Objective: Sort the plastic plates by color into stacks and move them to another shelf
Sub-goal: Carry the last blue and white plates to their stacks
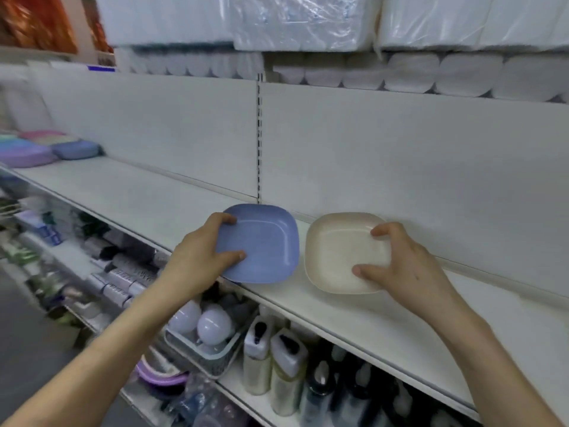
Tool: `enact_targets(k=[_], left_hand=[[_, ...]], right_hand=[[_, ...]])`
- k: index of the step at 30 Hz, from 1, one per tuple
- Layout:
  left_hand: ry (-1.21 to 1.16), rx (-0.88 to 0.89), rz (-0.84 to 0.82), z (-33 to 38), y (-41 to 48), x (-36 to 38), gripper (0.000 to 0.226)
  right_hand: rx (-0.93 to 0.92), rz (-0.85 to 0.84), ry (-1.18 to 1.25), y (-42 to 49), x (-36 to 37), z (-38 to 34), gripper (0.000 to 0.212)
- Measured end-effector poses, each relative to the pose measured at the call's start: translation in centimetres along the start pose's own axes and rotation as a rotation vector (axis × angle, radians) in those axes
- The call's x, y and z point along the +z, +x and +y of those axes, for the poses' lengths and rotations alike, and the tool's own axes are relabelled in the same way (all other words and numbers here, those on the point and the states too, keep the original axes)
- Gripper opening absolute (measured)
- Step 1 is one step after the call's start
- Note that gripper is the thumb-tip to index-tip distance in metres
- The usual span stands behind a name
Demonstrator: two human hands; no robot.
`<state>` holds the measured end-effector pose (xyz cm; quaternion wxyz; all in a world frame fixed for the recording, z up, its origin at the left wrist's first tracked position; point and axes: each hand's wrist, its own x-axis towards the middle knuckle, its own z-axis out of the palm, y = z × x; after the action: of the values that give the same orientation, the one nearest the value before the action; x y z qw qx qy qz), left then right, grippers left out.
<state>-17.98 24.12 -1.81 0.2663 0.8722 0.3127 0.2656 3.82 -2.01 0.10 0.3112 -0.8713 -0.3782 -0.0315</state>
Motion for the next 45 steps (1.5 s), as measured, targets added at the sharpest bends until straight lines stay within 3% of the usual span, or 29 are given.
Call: enact_targets(k=[17,26,45], left_hand=[[0.162,-0.331,0.342,-29.5,-11.1,-30.2,0.054],[0.157,-0.488,0.499,-41.4,-15.0,-41.0,0.051],[0.273,-0.634,0.588,-65.0,-1.9,-54.9,0.054]], right_hand=[[-0.450,-0.274,0.212,3.3,26.2,-37.4,0.068],[-0.605,-0.413,0.251,4.1,37.1,-53.8,0.069],[-0.730,-0.567,0.272,20.1,61.0,-77.7,0.064]])
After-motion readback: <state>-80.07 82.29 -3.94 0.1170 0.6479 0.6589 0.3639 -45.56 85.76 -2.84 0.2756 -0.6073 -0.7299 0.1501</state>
